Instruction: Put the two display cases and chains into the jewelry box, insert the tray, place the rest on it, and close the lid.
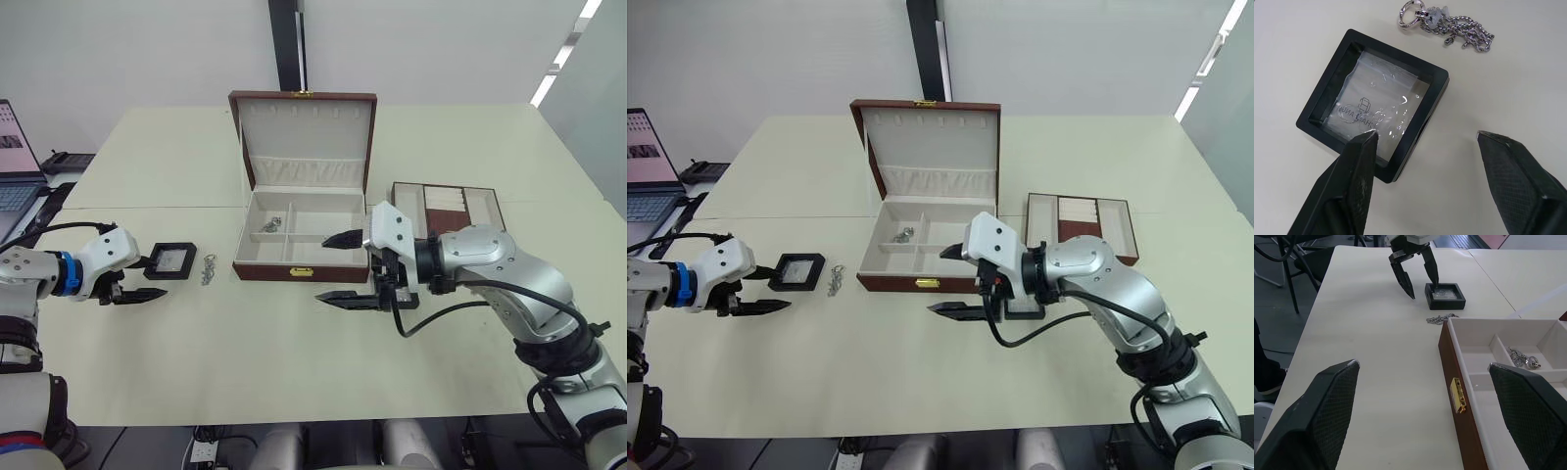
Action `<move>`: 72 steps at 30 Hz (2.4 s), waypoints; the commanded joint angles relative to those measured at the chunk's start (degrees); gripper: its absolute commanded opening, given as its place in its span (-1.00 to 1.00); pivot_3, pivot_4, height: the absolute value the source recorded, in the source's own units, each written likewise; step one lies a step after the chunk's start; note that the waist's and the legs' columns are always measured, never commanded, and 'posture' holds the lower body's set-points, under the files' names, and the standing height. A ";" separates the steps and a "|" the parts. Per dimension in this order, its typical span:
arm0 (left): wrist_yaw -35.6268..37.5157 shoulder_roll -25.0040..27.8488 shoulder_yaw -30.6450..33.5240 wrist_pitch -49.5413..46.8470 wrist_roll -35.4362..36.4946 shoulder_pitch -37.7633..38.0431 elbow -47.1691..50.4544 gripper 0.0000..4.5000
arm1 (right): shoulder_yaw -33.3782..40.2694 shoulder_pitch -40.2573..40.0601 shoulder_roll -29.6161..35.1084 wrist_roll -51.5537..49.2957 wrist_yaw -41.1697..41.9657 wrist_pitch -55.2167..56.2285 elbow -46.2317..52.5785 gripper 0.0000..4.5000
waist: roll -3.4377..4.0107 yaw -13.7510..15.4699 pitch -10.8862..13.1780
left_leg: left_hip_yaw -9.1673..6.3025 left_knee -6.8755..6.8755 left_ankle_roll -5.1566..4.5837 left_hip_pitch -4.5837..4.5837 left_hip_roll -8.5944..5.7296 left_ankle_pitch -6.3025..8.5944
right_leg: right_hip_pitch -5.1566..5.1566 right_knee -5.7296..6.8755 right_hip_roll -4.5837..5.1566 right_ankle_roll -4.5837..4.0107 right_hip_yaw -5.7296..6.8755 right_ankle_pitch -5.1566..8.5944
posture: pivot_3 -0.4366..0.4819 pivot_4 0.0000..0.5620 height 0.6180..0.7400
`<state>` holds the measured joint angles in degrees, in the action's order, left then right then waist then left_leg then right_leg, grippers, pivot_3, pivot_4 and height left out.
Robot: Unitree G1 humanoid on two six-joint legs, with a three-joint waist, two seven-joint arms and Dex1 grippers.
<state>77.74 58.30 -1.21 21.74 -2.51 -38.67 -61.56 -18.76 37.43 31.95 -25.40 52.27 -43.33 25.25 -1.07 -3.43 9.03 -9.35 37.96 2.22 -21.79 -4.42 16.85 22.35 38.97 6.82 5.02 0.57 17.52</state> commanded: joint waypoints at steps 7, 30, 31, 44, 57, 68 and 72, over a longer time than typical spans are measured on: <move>-1.10 0.33 -0.91 3.23 -1.65 -1.14 -1.45 -0.86 | 0.81 0.40 -0.17 -0.73 -0.20 -0.27 2.70 1.00 | 0.00 -0.01 0.00 | 0.01 0.00 0.00 0.01 -0.01 0.00 | 0.00 0.00 0.00 0.00 0.00 0.00 | -0.05 -0.47 1.00; 6.38 5.09 6.71 -21.10 13.36 2.41 32.22 -0.99 | 5.06 -2.81 2.85 -1.11 -0.71 0.90 4.53 1.00 | -0.03 0.11 0.00 | -0.13 0.05 0.00 -0.07 0.10 0.00 | -0.01 0.00 0.02 0.00 0.02 0.00 | -0.05 -0.47 1.00; 6.27 5.09 6.76 -23.77 14.20 3.14 35.91 -0.99 | 5.44 -3.30 3.21 -0.92 -0.93 0.94 4.91 1.00 | -0.03 0.16 0.00 | -0.16 0.07 0.00 -0.11 0.10 0.00 | -0.02 -0.01 0.02 0.00 0.02 0.00 | -0.05 -0.47 1.00; 0.46 -7.43 -9.59 -46.00 11.73 -9.30 59.12 -0.99 | 12.39 -12.15 7.58 -0.73 -10.41 -4.80 11.96 1.00 | -0.03 0.31 0.01 | 0.03 0.09 0.00 -0.08 -0.03 0.00 | -0.10 -0.01 0.08 0.00 -0.01 0.00 | -0.05 -0.47 1.00; -5.90 -24.21 -21.59 -21.93 -3.95 -22.96 31.03 -0.99 | 13.77 -14.34 8.58 2.35 -18.40 -7.80 13.11 1.00 | -0.06 0.71 0.03 | 0.13 0.12 0.01 -0.09 -0.07 -0.01 | -0.09 -0.04 0.11 0.00 0.01 0.00 | -0.05 -0.47 1.00; -9.75 -31.19 -22.32 -13.85 -9.57 -26.99 16.91 -0.99 | 13.07 -13.15 8.03 4.00 -19.75 -8.66 12.80 1.00 | -0.10 0.64 0.05 | 0.15 0.12 0.01 -0.11 -0.14 -0.01 | -0.08 -0.04 0.13 0.00 0.02 0.00 | -0.05 -0.47 1.00; -11.06 -31.88 -22.25 -12.80 -11.05 -27.29 14.60 -0.99 | 13.17 -12.44 7.27 3.37 -20.27 -9.84 13.29 1.00 | -0.10 0.62 0.05 | 0.13 0.12 0.01 -0.11 -0.14 -0.01 | -0.08 -0.03 0.13 0.00 0.02 0.00 | -0.05 -0.47 1.00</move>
<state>67.55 26.41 -23.87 7.95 -12.78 -64.09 -46.91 -6.35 23.67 39.36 -21.58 32.37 -53.10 36.33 -1.17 -2.81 9.08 -9.22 38.08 2.23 -21.90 -4.56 16.84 22.27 38.94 6.96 5.02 0.59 17.52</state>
